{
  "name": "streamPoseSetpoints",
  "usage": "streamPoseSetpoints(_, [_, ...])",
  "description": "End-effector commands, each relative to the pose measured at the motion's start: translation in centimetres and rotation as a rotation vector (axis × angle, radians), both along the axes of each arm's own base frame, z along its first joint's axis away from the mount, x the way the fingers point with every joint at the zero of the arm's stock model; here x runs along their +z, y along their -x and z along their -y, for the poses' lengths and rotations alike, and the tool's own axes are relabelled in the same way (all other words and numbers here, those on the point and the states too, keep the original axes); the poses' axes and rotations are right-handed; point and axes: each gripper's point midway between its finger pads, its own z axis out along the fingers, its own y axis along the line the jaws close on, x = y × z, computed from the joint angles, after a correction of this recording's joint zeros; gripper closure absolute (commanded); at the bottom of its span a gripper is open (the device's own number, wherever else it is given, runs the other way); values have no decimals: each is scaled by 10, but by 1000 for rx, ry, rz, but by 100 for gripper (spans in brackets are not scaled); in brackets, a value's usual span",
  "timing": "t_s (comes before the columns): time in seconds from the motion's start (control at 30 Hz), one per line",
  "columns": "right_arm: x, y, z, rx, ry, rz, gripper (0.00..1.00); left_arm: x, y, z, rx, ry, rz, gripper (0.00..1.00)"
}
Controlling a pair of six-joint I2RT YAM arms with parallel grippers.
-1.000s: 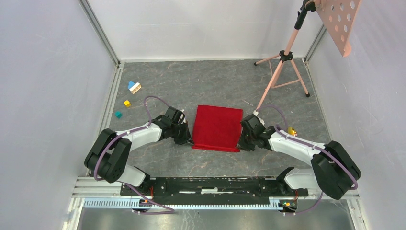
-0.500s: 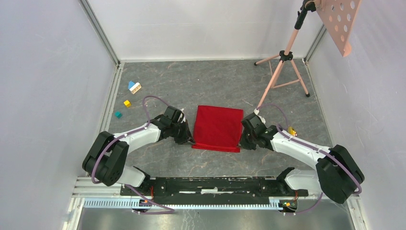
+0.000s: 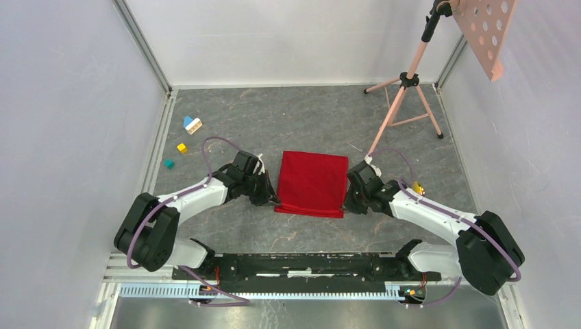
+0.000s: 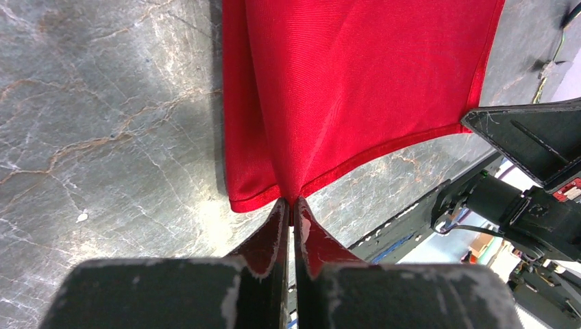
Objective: Fold the napkin into a case and place the utensils inside
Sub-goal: Smooth out the square-folded napkin at the center of the board.
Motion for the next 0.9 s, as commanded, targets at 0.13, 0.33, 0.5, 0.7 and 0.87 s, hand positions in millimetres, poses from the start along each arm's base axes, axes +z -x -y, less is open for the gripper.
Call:
streamPoseSetpoints(0.13, [-4,0,10,-15,32,17,100,-3,8,2,10,20,-30,95])
streamPoseSetpoints(0.33, [-11,3,11,-7,35,5,99,-8,11,0,11,9,-46,94])
streamPoseSetpoints(0.5, [-9,2,11,36,54,17,72,-7,15,-6,3,-23,-57,83])
streamPoseSetpoints(0.7, [29,-20,13,325,166,214,44,9,21,-26,9,-107,-8,58])
streamPoseSetpoints(0.87, [71,-42,-30,724,135,412,30,38,11,-9,7,-5,39,55])
